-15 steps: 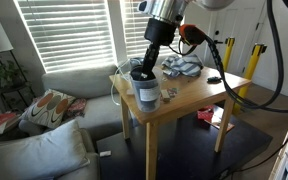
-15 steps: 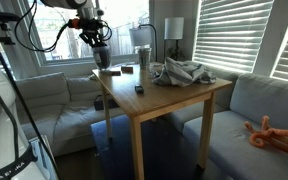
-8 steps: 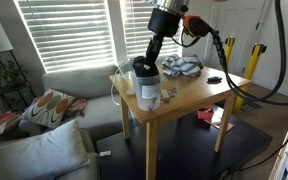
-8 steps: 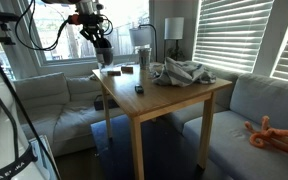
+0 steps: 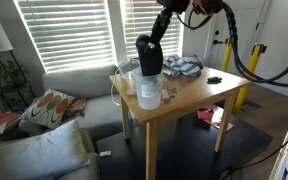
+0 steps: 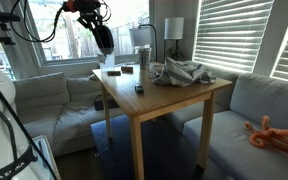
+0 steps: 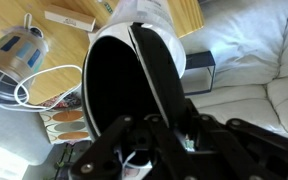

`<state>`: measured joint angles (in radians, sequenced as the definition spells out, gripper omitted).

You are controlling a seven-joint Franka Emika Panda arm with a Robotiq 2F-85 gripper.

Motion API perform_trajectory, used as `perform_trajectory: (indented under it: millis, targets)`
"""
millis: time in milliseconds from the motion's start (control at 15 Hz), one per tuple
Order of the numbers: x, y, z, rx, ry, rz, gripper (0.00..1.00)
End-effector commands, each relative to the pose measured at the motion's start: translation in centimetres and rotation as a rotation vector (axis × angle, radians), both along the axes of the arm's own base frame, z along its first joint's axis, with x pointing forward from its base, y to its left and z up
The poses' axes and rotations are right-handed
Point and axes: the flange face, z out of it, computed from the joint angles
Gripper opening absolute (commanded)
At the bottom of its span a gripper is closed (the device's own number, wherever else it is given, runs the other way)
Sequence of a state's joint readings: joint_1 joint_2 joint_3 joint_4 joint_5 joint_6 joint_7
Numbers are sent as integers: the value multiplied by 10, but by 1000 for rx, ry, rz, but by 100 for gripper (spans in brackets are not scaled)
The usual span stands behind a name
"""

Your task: Pick up the black glasses case from the container and put it on the table

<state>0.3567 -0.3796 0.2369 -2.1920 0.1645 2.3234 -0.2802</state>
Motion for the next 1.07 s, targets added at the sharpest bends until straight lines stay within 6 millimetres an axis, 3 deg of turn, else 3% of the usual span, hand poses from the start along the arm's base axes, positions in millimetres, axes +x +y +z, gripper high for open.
perform_trajectory:
  millis: [0, 533, 800, 1000]
  targets:
    - [-5, -14, 35, 16, -64, -39, 3]
    - [-28, -38, 108, 75, -249, -93, 3]
    - [-40, -83, 116, -69, -245, -176, 3]
    - [-44, -120, 107, -165, -192, -219, 3]
